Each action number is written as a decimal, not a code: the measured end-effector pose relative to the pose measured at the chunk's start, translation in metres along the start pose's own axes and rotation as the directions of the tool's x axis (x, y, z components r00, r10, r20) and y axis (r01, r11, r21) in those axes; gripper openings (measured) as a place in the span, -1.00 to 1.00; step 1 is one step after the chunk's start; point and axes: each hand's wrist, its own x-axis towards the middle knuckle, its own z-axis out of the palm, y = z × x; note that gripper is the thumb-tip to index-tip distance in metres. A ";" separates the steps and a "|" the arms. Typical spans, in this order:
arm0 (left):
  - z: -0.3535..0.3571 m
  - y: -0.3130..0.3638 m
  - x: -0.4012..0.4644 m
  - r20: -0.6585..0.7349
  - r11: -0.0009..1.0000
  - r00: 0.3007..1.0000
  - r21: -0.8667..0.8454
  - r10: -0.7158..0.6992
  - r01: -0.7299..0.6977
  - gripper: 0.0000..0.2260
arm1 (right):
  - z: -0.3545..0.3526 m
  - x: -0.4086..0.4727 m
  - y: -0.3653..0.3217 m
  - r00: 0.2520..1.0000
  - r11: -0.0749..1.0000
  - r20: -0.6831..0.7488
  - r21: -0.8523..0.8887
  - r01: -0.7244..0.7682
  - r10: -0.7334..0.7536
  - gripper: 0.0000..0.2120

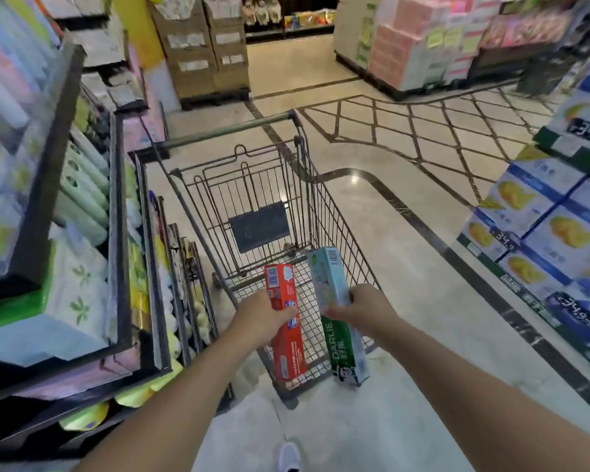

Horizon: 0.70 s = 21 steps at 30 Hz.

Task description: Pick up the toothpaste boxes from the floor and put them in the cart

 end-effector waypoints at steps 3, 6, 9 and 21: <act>0.002 0.002 0.054 0.014 0.999 0.999 0.024 -0.046 0.046 -0.66 | 0.002 0.055 -0.006 0.999 0.999 -0.015 -0.007 -0.044 0.044 -0.71; 0.007 -0.007 0.104 0.001 0.992 0.992 -0.001 -0.130 0.130 -0.70 | 0.017 0.112 -0.003 0.997 0.997 -0.015 -0.014 -0.076 0.076 -0.69; 0.023 -0.026 0.144 -0.022 0.976 0.976 -0.013 -0.216 0.216 -0.76 | 0.042 0.164 0.013 0.994 0.991 0.026 -0.079 -0.105 0.107 -0.72; 0.151 -0.137 0.262 0.021 0.779 0.779 0.038 -0.627 0.626 -0.74 | 0.161 0.293 0.123 0.958 0.911 0.204 -0.398 -0.107 0.202 -0.62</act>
